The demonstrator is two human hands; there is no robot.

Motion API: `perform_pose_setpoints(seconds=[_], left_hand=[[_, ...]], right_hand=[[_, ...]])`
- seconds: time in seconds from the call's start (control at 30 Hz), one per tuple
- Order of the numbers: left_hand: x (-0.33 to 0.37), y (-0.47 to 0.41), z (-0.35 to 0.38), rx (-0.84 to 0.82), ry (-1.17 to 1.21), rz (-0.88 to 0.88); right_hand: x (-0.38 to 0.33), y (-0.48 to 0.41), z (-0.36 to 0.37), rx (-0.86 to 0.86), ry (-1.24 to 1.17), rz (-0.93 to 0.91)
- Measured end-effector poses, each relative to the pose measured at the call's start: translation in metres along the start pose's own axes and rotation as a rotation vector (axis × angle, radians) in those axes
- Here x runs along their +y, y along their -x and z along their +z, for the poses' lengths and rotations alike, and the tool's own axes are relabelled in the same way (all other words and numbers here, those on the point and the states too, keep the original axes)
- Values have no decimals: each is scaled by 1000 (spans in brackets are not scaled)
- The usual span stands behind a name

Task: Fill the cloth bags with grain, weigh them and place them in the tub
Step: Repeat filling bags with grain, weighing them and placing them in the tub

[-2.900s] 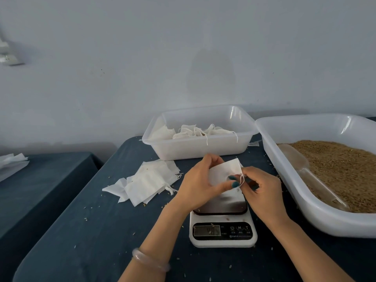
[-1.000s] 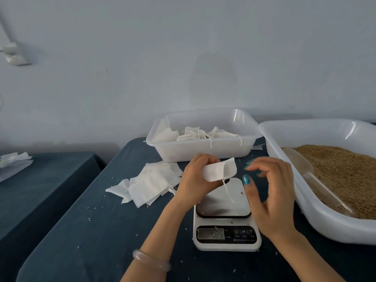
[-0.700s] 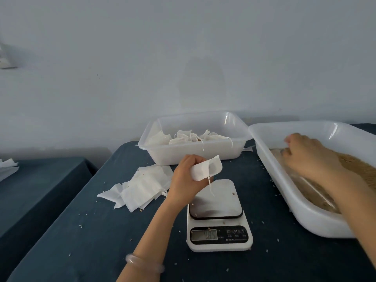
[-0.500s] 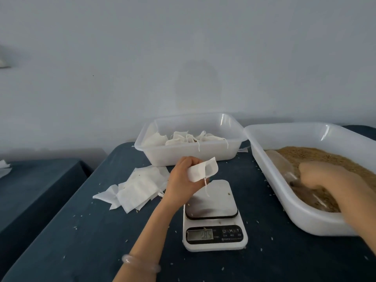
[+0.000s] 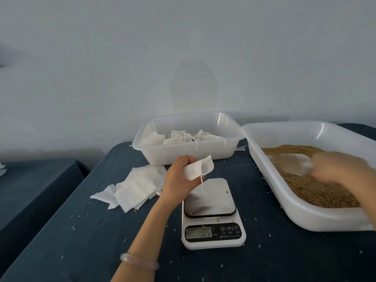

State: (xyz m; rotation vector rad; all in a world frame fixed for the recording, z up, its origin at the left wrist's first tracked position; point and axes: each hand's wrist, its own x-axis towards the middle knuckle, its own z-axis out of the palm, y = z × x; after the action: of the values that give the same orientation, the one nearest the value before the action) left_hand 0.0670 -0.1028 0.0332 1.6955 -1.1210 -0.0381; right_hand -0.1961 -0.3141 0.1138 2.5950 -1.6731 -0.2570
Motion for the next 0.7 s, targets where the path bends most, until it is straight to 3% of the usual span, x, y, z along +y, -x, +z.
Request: perform_pose_setpoints(seconds=[0.2, 0.43, 0.7], left_hand=[[0, 0, 0, -5, -3, 0], [-1, 1, 1, -18, -8, -2], [-1, 0, -2, -22, -9, -33]], right_hand=[[22, 6, 13, -39, 30, -10], [12, 21, 14, -232, -383, -117], [8, 12, 20, -148, -651, -58]])
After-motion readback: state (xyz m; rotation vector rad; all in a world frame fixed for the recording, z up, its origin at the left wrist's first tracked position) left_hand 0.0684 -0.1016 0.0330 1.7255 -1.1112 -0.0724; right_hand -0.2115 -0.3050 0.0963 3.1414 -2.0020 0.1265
